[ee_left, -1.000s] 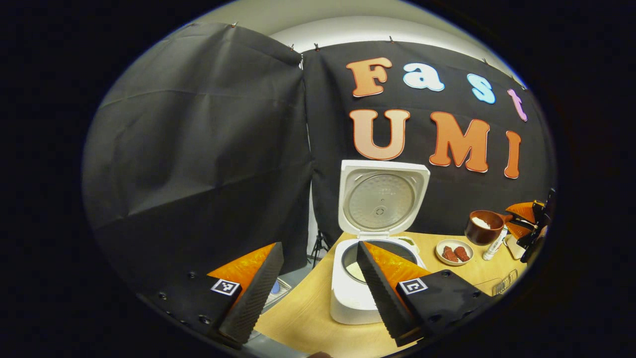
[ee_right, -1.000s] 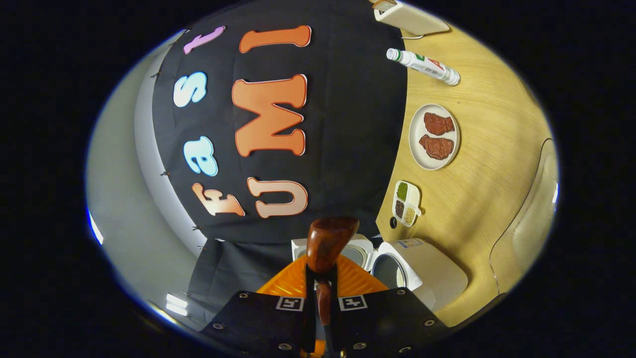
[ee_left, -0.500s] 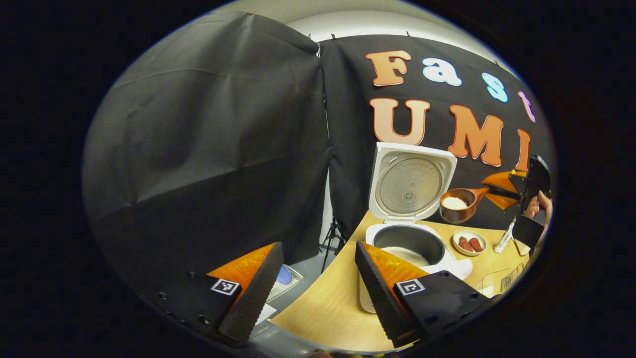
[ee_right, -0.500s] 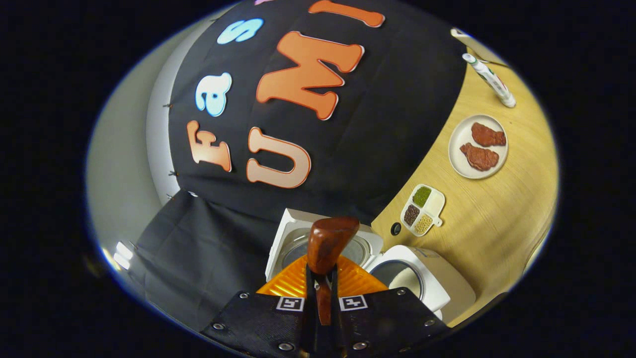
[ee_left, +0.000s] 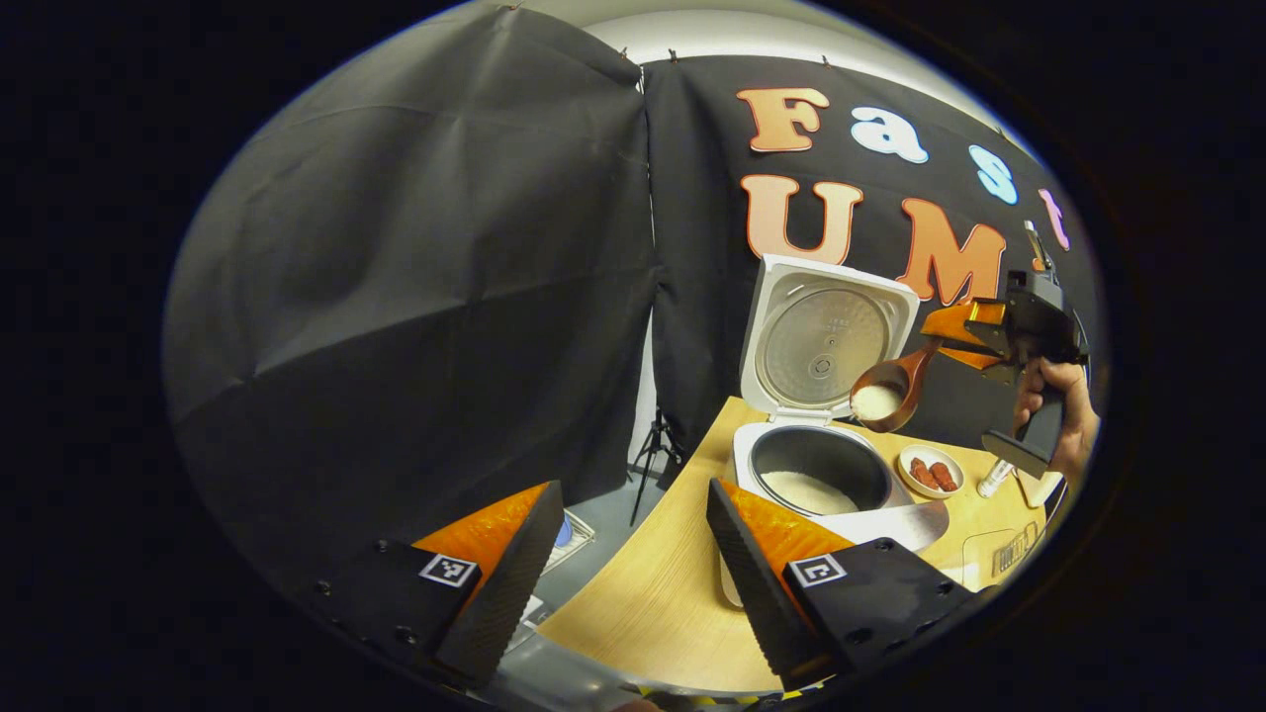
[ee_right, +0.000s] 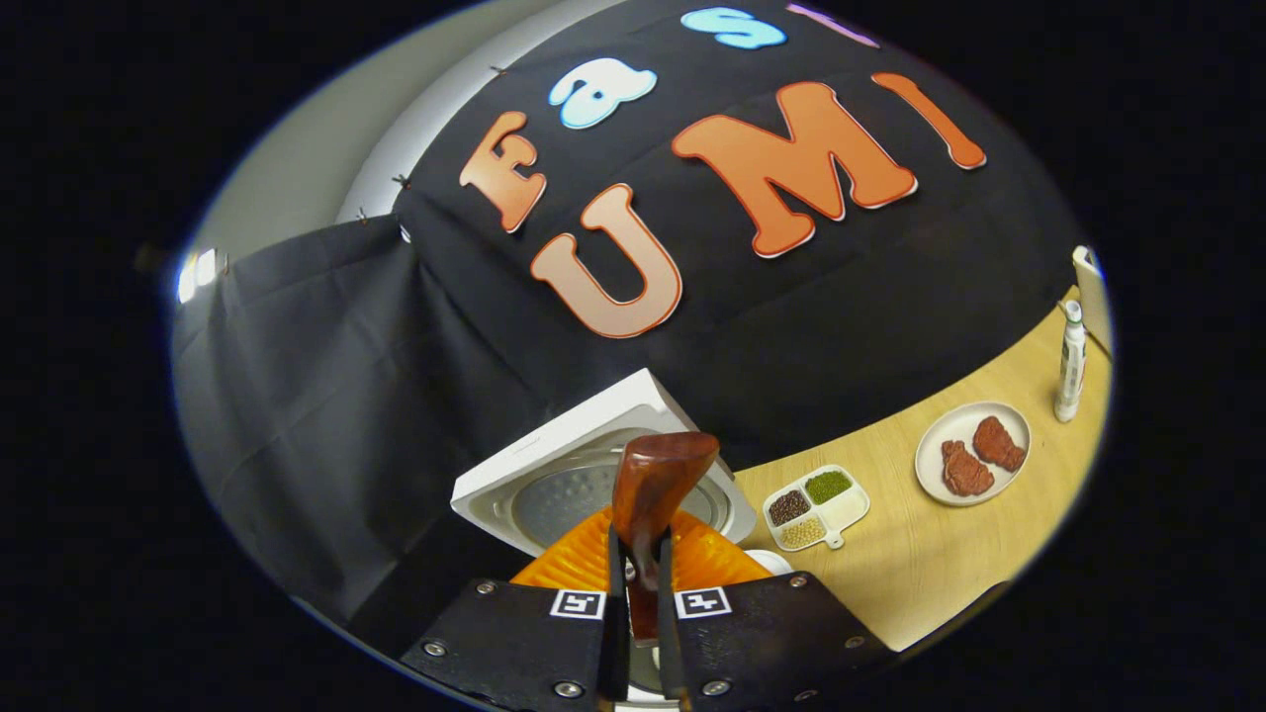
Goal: Close the left gripper, press the button to open the rice cooker; take a wooden spoon from the chopstick holder with the right hand, scoop a spoonful of rice and pour it into the rice cooker, then put the wooden spoon back into the chopstick holder.
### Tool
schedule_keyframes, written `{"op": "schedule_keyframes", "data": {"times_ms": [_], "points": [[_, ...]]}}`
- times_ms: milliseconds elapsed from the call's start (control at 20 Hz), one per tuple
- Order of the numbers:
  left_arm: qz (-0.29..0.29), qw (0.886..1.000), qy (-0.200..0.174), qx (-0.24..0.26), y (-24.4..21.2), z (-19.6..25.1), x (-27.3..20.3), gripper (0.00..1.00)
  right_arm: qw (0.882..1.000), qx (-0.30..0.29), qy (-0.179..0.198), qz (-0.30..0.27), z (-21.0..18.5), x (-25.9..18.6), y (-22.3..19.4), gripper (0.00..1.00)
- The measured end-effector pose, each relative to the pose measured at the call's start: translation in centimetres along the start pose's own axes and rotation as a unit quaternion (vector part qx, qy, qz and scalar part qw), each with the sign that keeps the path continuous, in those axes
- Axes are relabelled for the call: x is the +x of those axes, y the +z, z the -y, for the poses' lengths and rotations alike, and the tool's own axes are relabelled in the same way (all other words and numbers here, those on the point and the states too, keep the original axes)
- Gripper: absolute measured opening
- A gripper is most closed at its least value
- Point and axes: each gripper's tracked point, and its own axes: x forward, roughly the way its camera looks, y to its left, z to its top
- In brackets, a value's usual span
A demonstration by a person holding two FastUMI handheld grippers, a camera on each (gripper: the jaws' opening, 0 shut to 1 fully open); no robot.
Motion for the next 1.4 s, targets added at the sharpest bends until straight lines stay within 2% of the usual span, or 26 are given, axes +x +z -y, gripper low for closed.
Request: {"op": "schedule_keyframes", "data": {"times_ms": [200,400,850,950,1200,1300,1400], "points": [[-0.001,1.0,0.004,0.005,0.0,-0.4,0.0,0.99,0.996,-0.085,0.007,0.015,-1.7,0.1,0.3,0.11],[-0.003,1.0,0.002,0.008,0.0,-0.4,-0.1,0.99,0.985,-0.168,0.023,0.035,-3.7,0.1,1.1,0.11],[0.0,1.0,0.003,0.014,0.1,-0.4,-0.2,0.99,0.959,-0.275,0.044,0.059,-6.3,-0.6,1.2,0.11],[0.004,1.0,0.008,0.021,0.3,-0.4,-0.2,0.99,0.95,-0.3,0.056,0.065,-6.9,-0.9,1.2,0.11],[0.014,0.999,0.015,0.027,1.3,1.0,-0.4,0.99,0.913,-0.391,0.084,0.087,-8.4,-1.9,1.2,0.11],[0.018,0.999,0.015,0.028,1.5,1.9,-0.9,0.99,0.907,-0.401,0.093,0.091,-8.5,-1.9,1.6,0.11],[0.022,0.999,0.018,0.031,1.6,2.6,-1.1,0.99,0.91,-0.392,0.097,0.09,-8.2,-2.2,1.5,0.11]]}}
